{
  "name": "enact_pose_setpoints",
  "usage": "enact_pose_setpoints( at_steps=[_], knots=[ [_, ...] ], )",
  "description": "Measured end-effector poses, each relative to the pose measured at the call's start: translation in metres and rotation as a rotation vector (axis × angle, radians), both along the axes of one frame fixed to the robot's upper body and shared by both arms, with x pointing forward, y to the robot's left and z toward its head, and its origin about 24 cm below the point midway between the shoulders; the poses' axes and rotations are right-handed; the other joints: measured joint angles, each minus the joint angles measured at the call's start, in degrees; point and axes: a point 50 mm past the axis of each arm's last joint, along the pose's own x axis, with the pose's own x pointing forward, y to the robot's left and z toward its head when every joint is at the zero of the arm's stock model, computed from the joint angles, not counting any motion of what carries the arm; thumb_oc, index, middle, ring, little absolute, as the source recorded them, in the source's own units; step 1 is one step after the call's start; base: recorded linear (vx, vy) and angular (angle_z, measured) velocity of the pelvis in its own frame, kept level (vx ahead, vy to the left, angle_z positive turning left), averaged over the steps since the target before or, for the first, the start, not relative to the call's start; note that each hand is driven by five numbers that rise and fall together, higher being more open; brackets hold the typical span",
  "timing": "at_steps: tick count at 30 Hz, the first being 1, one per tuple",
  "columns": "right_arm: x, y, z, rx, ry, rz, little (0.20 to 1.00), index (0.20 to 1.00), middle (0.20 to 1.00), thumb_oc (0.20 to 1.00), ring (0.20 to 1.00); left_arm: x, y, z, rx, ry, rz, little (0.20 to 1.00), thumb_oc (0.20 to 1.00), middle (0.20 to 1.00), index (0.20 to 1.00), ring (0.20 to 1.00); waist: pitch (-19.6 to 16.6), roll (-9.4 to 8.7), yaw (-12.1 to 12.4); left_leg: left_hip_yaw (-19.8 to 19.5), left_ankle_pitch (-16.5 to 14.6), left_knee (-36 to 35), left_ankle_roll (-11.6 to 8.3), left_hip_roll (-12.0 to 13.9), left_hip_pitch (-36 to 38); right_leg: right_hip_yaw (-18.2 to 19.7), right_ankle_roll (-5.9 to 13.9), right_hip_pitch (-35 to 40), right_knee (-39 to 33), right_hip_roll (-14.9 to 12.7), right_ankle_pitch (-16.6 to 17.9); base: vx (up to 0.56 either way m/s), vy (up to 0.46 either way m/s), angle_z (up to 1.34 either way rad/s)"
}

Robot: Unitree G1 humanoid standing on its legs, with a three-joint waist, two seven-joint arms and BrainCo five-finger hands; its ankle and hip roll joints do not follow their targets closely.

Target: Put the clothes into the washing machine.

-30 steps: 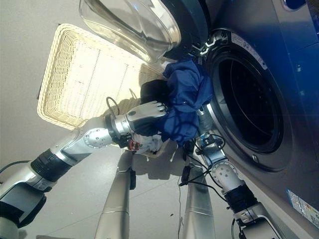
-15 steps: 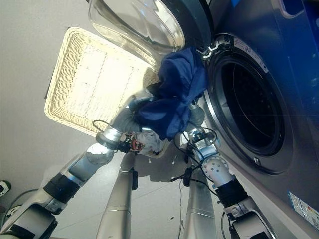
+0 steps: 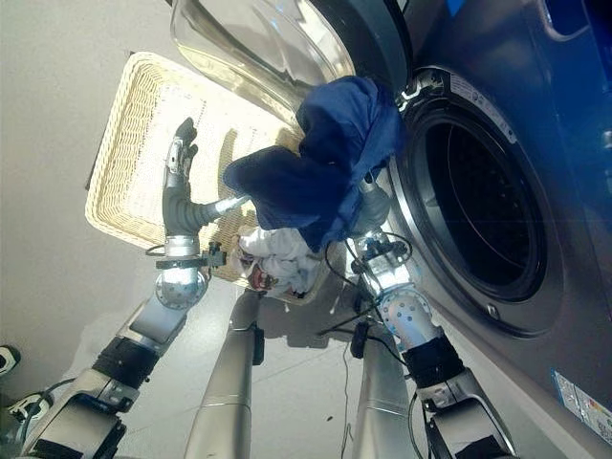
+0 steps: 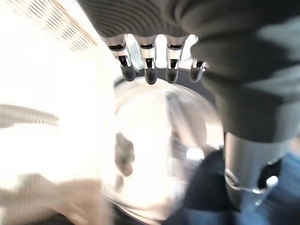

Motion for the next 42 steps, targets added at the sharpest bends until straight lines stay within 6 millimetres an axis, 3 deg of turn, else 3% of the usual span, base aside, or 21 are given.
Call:
enact_pose_setpoints(
  at_steps=[3,7,12,19,28,33,34,36,38,39,40,42],
  knots=[
    [0.015,-0.018,-0.010,0.017,0.104,-0.084,0.200,0.200,0.200,0.200,0.200,0.004,0.008,-0.003,-0.049,0.021,0.052,1.000,1.000,1.000,1.000,1.000,0.00,0.00,0.09,0.00,-0.01,-0.24,-0.02,0.01,-0.04,-0.01,0.10,-0.11,-0.03,0.00,-0.03,0.00,0.012,0.00],
    [0.039,-0.054,-0.040,0.050,0.308,-0.234,0.200,0.200,0.200,0.200,0.200,0.015,0.021,-0.017,-0.050,0.101,0.148,1.000,1.000,1.000,1.000,1.000,0.00,0.00,-0.06,0.39,-0.01,-0.39,-0.01,0.25,-0.08,-0.01,0.10,-0.10,-0.73,0.13,0.26,0.00,0.025,-0.05],
    [0.051,-0.089,-0.054,0.101,0.450,-0.360,0.200,0.200,0.200,0.200,0.200,0.026,0.030,-0.008,-0.042,0.132,0.213,1.000,1.000,1.000,1.000,1.000,0.00,0.00,-0.32,1.06,0.02,-0.48,-0.03,0.57,-0.19,0.05,-0.14,-0.21,-1.21,0.31,0.61,0.00,0.015,-0.03],
    [0.059,-0.104,-0.046,0.154,0.494,-0.422,0.200,0.200,0.200,0.200,0.200,0.030,0.051,-0.004,-0.063,0.155,0.287,1.000,1.000,1.000,1.000,1.000,0.01,0.01,-1.49,1.35,0.02,-0.50,-0.03,0.76,-0.14,0.10,-0.23,-0.26,-1.22,0.48,0.67,0.00,0.000,0.00],
    [0.061,-0.121,-0.064,0.149,0.645,-0.527,0.200,0.200,0.200,0.200,0.200,0.031,0.060,-0.013,-0.052,0.202,0.324,1.000,1.000,1.000,1.000,1.000,0.02,0.02,-1.48,1.42,0.05,-0.49,-0.07,0.97,-0.11,0.10,-0.39,-0.29,-1.16,0.64,0.77,0.01,-0.015,0.00],
    [0.065,-0.149,-0.039,0.187,0.722,-0.728,0.200,0.200,0.200,0.200,0.200,0.032,0.071,-0.009,-0.008,0.217,0.346,1.000,1.000,1.000,1.000,1.000,0.13,0.40,-1.12,1.45,0.18,-0.49,-0.28,1.23,-0.69,0.10,-0.48,-0.94,-1.07,0.87,0.80,0.02,-0.088,-0.01],
    [0.059,-0.177,-0.014,0.276,0.731,-0.897,0.200,0.200,0.200,0.200,0.200,0.030,0.074,-0.009,0.001,0.219,0.352,1.000,1.000,1.000,1.000,1.000,0.15,0.93,-0.92,1.41,0.27,-0.50,-0.33,1.26,-1.42,0.13,-0.58,-1.75,-1.02,0.93,0.86,0.03,-0.078,-0.02],
    [0.051,-0.199,0.003,0.349,0.726,-1.011,0.200,0.200,0.200,0.200,0.200,0.029,0.077,-0.010,0.007,0.224,0.358,1.000,1.000,1.000,1.000,1.000,0.24,1.09,-0.25,1.39,0.41,-0.53,-0.49,1.31,-1.87,0.15,-0.68,-2.25,-1.04,1.01,0.94,0.05,-0.067,-0.03],
    [0.024,-0.239,0.026,0.533,0.728,-1.295,0.200,0.200,0.200,0.200,0.200,0.026,0.076,-0.016,0.031,0.225,0.341,1.000,1.000,1.000,1.000,1.000,0.34,1.56,0.60,1.33,0.51,-1.02,-0.53,1.33,-1.98,0.10,-0.69,-2.60,-1.09,1.02,0.94,0.02,-0.007,0.00],
    [0.019,-0.243,0.025,0.575,0.750,-1.355,0.200,0.200,0.200,0.200,0.200,0.024,0.077,-0.022,0.045,0.242,0.343,1.000,1.000,1.000,1.000,1.000,0.40,1.71,0.37,1.34,0.51,-1.07,-0.53,1.30,-1.98,0.05,-0.70,-2.60,-1.12,0.97,0.92,0.04,-0.007,0.02],
    [0.016,-0.245,0.025,0.614,0.773,-1.381,1.000,1.000,1.000,1.000,1.000,0.021,0.080,-0.026,0.051,0.251,0.345,1.000,1.000,1.000,1.000,1.000,0.40,1.71,0.24,1.35,0.50,-1.09,-0.53,1.22,-1.98,0.04,-0.68,-2.59,-1.13,0.91,0.91,0.04,-0.001,0.02],
    [0.009,-0.250,0.025,0.676,0.780,-1.420,1.000,1.000,1.000,1.000,1.000,0.021,0.078,-0.027,0.051,0.252,0.340,1.000,1.000,1.000,1.000,1.000,0.42,1.75,0.35,1.35,0.49,-1.07,-0.53,1.12,-2.04,0.04,-0.63,-2.61,-1.12,0.85,0.87,0.00,0.000,0.00]
  ],
)
